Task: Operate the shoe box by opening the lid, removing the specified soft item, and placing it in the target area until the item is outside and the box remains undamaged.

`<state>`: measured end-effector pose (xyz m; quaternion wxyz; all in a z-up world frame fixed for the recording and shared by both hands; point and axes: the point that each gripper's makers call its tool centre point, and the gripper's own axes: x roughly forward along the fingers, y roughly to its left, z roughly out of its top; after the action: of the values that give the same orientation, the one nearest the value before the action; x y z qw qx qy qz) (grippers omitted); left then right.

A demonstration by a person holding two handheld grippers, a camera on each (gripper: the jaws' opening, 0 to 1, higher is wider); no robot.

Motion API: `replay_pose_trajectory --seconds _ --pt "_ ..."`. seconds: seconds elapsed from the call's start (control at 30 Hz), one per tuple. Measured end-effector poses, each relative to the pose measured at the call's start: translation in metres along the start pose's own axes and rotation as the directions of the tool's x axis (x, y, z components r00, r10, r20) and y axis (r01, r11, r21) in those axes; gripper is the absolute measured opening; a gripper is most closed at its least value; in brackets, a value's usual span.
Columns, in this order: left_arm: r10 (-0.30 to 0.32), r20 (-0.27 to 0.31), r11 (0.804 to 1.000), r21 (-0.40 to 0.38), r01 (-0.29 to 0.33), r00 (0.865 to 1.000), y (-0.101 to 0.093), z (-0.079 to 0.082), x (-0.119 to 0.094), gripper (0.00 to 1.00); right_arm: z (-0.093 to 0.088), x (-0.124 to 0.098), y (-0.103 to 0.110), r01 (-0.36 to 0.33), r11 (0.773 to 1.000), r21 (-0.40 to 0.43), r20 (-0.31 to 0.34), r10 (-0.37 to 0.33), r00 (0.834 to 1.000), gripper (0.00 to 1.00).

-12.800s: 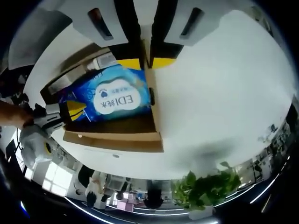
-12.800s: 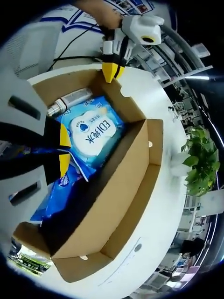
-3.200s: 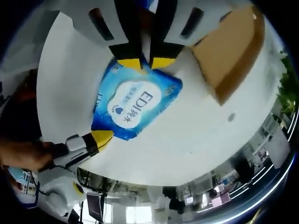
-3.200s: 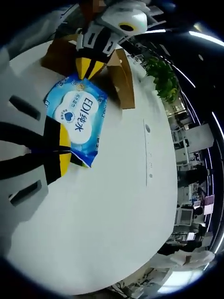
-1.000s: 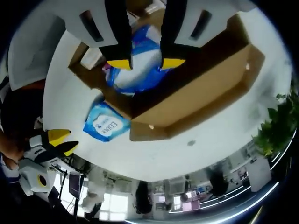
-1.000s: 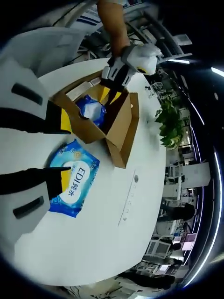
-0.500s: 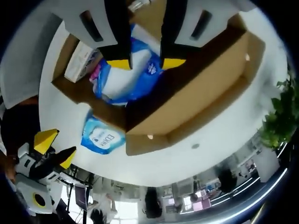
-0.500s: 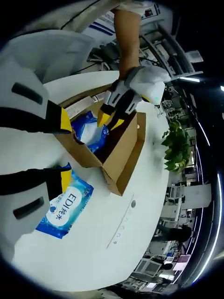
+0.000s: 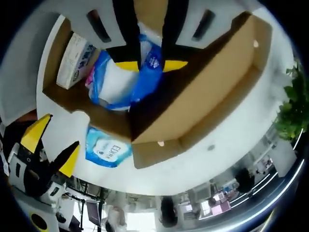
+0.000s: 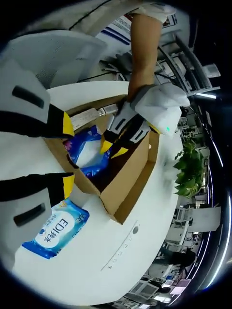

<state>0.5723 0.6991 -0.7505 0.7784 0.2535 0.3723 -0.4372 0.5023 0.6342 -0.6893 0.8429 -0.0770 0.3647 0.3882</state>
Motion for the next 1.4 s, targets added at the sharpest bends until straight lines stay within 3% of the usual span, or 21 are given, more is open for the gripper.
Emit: replay_pose_trajectory --seconds 0.07,0.3,0.57,0.97,1.13,1.4 --pt "-0.005 0.007 1.000 -0.011 0.006 1.000 0.001 0.001 -0.001 0.00 0.001 0.007 0.003 -0.009 1.000 -0.025 -0.011 0.008 1.000 0.25" --pt "-0.021 0.020 0.999 -0.028 0.022 1.000 0.001 -0.001 -0.004 0.00 0.010 0.034 0.017 -0.046 0.995 -0.083 -0.030 0.043 0.999 0.23" --pt "-0.032 0.034 0.999 -0.031 0.033 0.999 0.000 0.000 -0.008 0.00 -0.001 0.060 0.026 -0.084 0.986 -0.142 -0.103 0.069 0.992 0.21" --pt "-0.042 0.046 0.999 -0.023 0.043 0.998 -0.003 0.000 -0.012 0.00 -0.010 0.077 0.024 -0.083 0.980 -0.180 -0.145 0.057 0.988 0.12" --pt "-0.043 0.052 0.998 -0.035 0.045 0.998 -0.002 0.001 -0.014 0.00 -0.016 0.080 0.027 -0.095 0.977 -0.191 -0.163 0.063 0.985 0.01" --pt "-0.031 0.071 0.999 -0.033 0.033 0.997 0.001 0.005 -0.020 0.00 0.001 0.074 0.028 -0.067 0.981 -0.180 -0.102 0.049 0.994 0.00"
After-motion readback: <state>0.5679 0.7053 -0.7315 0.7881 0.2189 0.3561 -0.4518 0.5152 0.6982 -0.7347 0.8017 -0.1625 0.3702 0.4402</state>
